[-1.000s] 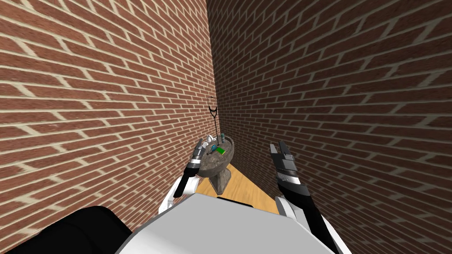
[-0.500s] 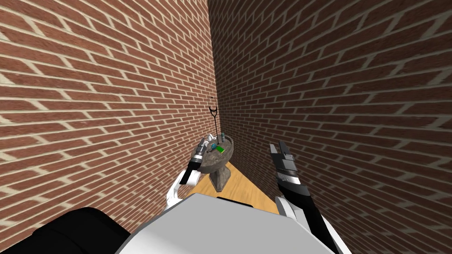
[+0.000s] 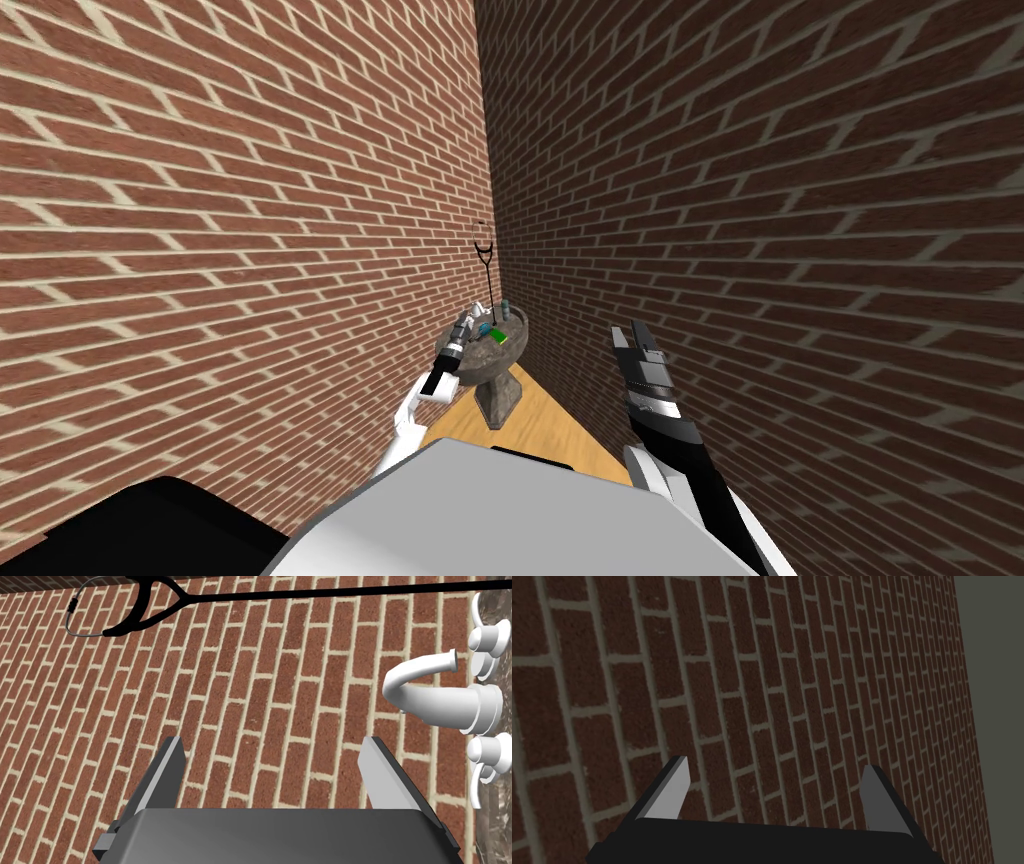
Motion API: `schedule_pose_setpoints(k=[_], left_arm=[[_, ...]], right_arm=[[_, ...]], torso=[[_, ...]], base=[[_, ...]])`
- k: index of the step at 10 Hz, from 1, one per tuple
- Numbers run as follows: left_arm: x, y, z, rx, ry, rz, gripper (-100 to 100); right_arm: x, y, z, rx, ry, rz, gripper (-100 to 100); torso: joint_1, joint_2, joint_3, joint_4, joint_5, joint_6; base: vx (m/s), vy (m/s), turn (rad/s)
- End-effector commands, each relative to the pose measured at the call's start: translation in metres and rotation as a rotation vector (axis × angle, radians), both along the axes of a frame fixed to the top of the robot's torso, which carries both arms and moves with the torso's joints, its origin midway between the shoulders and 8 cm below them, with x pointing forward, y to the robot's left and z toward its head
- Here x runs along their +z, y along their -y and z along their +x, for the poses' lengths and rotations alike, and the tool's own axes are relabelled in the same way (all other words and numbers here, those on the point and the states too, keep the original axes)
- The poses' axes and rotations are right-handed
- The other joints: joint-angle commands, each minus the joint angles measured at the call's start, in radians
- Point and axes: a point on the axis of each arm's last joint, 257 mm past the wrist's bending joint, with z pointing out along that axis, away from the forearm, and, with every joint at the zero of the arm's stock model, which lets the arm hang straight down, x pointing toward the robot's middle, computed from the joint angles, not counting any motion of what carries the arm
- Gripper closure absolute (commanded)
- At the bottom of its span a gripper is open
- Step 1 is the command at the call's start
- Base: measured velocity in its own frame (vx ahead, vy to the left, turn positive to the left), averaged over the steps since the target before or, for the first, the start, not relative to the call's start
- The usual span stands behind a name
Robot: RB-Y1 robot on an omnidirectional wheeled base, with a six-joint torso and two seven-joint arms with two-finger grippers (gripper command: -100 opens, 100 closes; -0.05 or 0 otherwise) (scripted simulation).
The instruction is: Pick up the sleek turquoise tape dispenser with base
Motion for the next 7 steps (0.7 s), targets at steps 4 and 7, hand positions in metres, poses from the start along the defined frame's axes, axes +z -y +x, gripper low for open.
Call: schedule_pose_setpoints(k=[4, 7], left_arm=[[-0.021, -0.015, 0.041, 0.019, -0.102, -0.065, -100], [-0.030, -0.019, 0.061, 0.028, -0.152, -0.094, -100]], right_arm=[[0.000, 0.000, 0.000, 0.000, 0.000, 0.000, 0], [0.000, 0.000, 0.000, 0.000, 0.000, 0.000, 0]], torso=[[0.000, 0.000, 0.000, 0.000, 0.000, 0.000], [0.000, 0.000, 0.000, 0.000, 0.000, 0.000]], base=[[-0.031, -0.087, 0.113], [-0.024, -0.081, 0.079]])
